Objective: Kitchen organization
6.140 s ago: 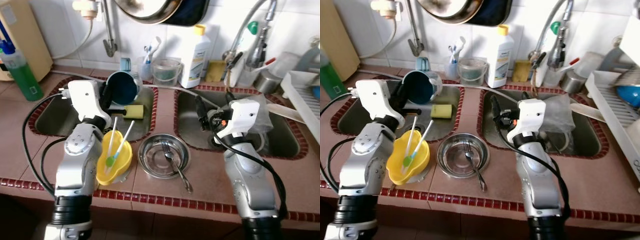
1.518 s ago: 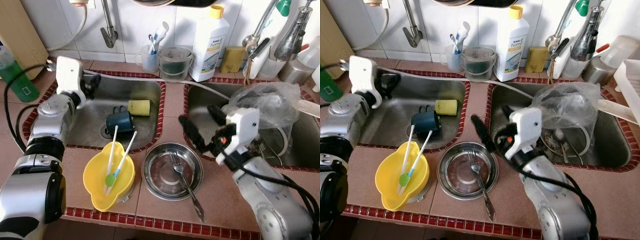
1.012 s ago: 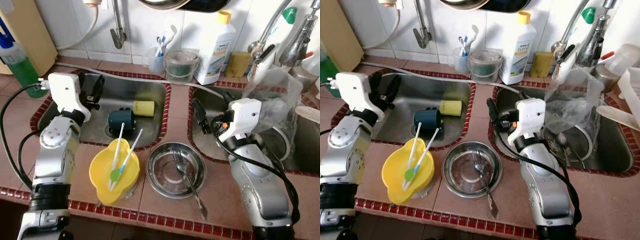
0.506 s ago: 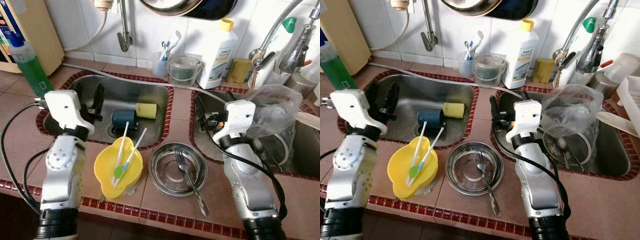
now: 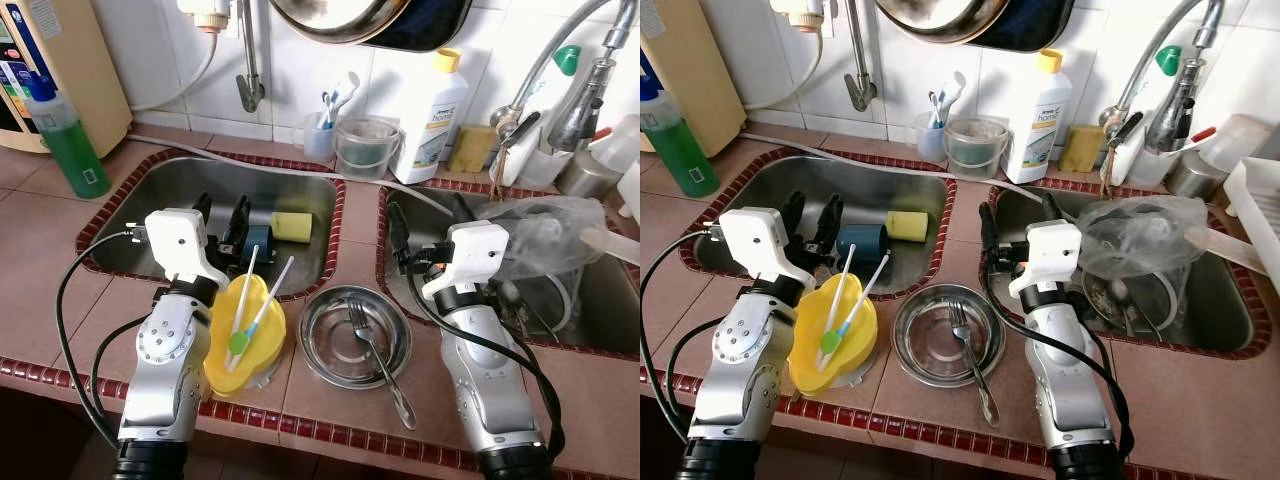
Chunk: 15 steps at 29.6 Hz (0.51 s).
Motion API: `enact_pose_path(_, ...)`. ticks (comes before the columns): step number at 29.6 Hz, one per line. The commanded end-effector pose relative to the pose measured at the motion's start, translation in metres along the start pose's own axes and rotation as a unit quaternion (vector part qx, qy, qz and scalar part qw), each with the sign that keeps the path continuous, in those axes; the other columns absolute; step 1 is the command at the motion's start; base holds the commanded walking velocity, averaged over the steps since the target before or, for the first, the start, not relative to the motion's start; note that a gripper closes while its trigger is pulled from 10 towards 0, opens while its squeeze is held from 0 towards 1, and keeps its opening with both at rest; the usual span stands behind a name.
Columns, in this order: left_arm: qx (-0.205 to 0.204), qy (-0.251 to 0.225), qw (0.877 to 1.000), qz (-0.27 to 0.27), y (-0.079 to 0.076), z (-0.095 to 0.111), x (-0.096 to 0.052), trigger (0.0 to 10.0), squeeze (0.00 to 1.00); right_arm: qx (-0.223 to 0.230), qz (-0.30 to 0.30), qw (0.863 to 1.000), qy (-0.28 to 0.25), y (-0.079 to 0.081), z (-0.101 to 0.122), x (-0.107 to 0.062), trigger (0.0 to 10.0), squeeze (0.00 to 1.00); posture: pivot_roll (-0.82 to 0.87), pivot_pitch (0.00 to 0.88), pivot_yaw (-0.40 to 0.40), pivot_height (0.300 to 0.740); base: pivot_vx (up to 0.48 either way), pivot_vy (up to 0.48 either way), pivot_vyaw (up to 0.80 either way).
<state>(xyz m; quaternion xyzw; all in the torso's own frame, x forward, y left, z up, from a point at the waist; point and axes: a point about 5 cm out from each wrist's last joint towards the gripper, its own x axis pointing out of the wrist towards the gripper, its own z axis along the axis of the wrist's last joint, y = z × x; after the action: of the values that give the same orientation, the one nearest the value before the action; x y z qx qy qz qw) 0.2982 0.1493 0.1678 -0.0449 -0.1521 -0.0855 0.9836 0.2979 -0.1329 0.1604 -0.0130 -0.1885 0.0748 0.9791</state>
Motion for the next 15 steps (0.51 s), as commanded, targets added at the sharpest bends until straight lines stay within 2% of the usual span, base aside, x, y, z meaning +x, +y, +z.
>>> enact_pose_path(1, 0.011, -0.002, 1.000, -0.006, 0.0006, 0.0005, -0.0017, 10.0, 0.00, -0.004, -0.002, 1.000, 0.004, -0.0009, -0.0033, -0.0025, 10.0, 0.00, -0.01, 0.000, -0.008, 0.740, 0.000, 0.000, 0.00)
enact_pose_path(15, 0.020, 0.006, 1.000, -0.010, 0.0027, -0.0053, -0.0055, 10.0, 0.00, -0.006, 0.006, 1.000, 0.000, 0.0020, -0.0067, -0.0024, 10.0, 0.00, -0.01, 0.000, -0.018, 0.740, 0.000, 0.000, 0.00)
